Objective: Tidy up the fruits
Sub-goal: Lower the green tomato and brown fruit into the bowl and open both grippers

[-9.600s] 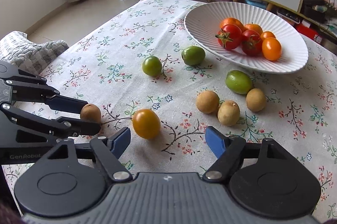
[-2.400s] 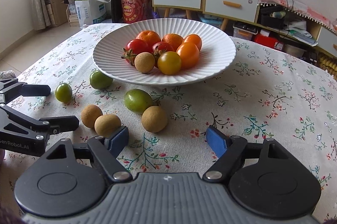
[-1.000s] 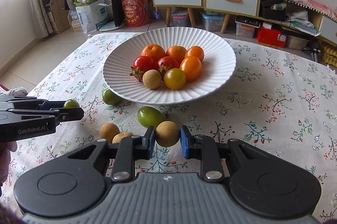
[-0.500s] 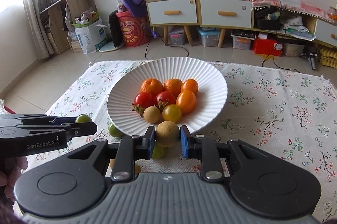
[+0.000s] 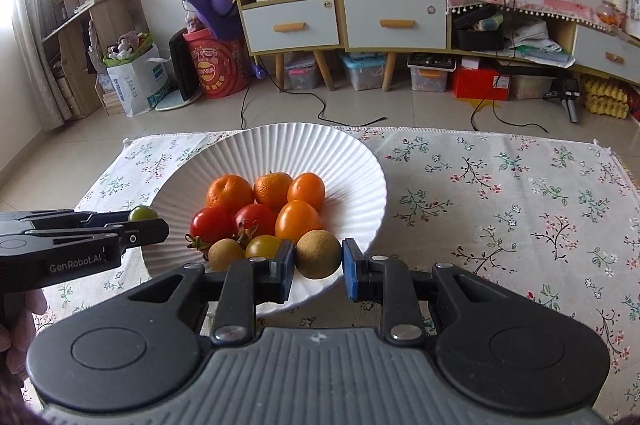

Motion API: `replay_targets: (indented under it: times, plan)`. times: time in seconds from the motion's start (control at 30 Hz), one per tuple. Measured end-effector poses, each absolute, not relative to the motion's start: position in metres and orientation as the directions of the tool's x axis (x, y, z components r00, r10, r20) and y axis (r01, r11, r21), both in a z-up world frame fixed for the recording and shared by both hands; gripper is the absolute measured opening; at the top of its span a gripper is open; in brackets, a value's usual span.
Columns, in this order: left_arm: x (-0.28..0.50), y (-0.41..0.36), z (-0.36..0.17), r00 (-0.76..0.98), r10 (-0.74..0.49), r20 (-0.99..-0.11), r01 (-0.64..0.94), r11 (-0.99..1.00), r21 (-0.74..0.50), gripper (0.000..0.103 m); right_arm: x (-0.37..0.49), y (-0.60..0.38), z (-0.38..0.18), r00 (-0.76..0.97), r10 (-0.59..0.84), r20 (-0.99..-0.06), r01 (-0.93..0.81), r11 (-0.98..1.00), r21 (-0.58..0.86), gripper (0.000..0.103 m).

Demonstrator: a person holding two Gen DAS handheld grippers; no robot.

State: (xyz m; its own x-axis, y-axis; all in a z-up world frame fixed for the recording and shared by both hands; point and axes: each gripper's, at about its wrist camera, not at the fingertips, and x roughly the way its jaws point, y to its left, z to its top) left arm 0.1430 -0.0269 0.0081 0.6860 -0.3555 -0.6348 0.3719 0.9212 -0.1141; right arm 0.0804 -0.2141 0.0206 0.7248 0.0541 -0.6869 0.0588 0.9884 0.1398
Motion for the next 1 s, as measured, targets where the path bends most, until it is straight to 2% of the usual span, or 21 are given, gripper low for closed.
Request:
replay_targets:
  times: [0.63,0.73,0.8,1.0]
  plan:
    - [0.147,-0.036,0.006,0.700,-0.325,-0.637,0.372,0.926,-0.064,0.025,0.082,-0.207,0.018,0.735,0.035,-0.677,0.020,0.997,0.073,0.023]
    - [0.146,-0.034,0.009,0.703,-0.319,-0.635,0.363,0.930,-0.064,0.028,0.081,-0.208,0.024,0.739,0.022,-0.673,0.036,0.997,0.072,0.026]
    - [0.145,-0.034,0.011,0.703,-0.318,-0.636,0.358,0.931,-0.069,0.033,0.079,-0.208,0.028,0.744,0.019,-0.668,0.042,0.996,0.076,0.033]
    - [0.141,-0.031,0.018,0.706,-0.320,-0.632,0.353,0.932,-0.077,0.043,0.076,-0.207,0.034,0.748,0.005,-0.664,0.050,0.997,0.064,0.043]
